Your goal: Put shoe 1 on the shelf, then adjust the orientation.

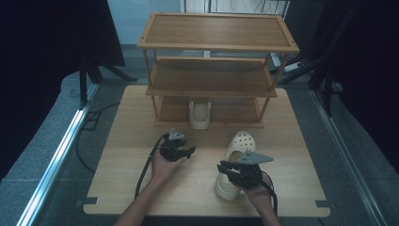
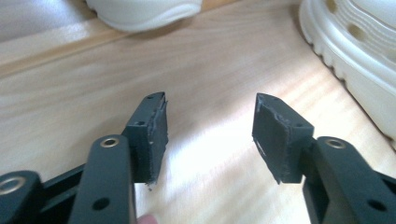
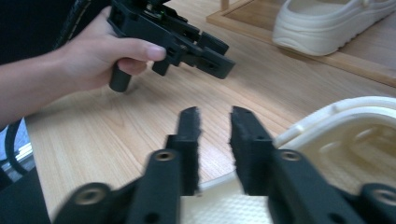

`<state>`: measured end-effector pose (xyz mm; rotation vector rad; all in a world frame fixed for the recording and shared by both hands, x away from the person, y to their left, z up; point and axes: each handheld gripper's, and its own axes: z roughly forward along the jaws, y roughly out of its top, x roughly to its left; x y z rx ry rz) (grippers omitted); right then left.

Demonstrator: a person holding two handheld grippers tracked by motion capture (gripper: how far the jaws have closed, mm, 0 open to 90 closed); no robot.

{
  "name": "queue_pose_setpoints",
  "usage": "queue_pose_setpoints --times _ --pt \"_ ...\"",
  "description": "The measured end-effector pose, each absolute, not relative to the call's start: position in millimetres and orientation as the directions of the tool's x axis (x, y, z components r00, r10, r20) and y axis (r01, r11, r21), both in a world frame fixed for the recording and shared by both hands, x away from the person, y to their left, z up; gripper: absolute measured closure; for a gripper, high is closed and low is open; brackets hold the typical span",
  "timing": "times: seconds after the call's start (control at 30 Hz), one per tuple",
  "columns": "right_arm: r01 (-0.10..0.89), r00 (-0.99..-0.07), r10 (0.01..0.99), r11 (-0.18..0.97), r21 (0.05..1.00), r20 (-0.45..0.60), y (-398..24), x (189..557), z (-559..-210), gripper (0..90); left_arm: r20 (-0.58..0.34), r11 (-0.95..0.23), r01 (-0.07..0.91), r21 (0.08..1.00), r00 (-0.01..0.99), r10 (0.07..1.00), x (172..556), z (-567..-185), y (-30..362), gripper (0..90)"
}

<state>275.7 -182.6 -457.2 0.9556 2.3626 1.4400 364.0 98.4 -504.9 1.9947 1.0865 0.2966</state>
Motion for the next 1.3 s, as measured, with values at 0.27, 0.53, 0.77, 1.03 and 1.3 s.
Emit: queue_pose_setpoints --times 0.27,0.53,0.77,1.03,1.3 --pt "0.418 -0.773 0.618 0.326 0.848 0.143 -181 276 -456 90.0 -0.202 -0.245 0.574 0.781 0.604 0.771 325 -492 130 40.0" --pt "0.409 -0.782 0.611 0.351 0.842 0.124 -170 273 -455 89.8 -0.161 -0.226 0.553 0.802 0.565 0.809 301 -495 157 35.5" --pt "0.405 -0.790 0.605 0.394 0.825 0.099 -153 275 -460 89.2 -0.206 -0.199 0.574 0.795 0.563 0.801 301 -494 169 35.1" --pt "0.417 -0.785 0.614 0.434 0.798 0.077 -140 276 -467 87.6 -0.242 -0.183 0.601 0.778 0.556 0.795 292 -492 177 33.5" --pt "0.419 -0.787 0.615 0.484 0.768 0.042 -131 276 -471 86.5 -0.229 -0.205 0.603 0.771 0.563 0.794 290 -491 176 33.1"
